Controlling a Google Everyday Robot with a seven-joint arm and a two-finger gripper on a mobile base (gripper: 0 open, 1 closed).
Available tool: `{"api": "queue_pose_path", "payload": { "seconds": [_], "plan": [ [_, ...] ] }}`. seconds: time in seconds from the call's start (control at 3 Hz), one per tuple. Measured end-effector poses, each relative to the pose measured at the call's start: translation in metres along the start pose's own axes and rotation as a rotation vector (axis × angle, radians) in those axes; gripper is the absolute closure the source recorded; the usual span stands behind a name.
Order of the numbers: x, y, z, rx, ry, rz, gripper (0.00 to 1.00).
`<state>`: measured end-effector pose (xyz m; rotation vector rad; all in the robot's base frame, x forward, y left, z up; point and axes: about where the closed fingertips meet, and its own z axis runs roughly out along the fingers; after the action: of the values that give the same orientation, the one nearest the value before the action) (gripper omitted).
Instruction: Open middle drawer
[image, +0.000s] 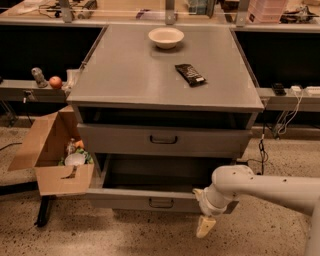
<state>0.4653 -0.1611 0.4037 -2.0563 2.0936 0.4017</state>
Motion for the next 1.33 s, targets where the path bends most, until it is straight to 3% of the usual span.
{"api": "queue_pose_path", "payload": {
  "seconds": [0.33, 0.67, 1.0, 1.33],
  "plan": [
    [-0.001, 0.002, -0.003, -0.003, -0.001, -0.001, 0.46],
    [-0.003, 0.009, -0.004, -0.008, -0.006, -0.01, 0.77],
    [-0.004, 0.011, -0.006, -0.012, -0.007, -0.013, 0.99],
    [-0.006, 0.024, -0.003, -0.035, -0.02, -0.029, 1.0]
  ]
}}
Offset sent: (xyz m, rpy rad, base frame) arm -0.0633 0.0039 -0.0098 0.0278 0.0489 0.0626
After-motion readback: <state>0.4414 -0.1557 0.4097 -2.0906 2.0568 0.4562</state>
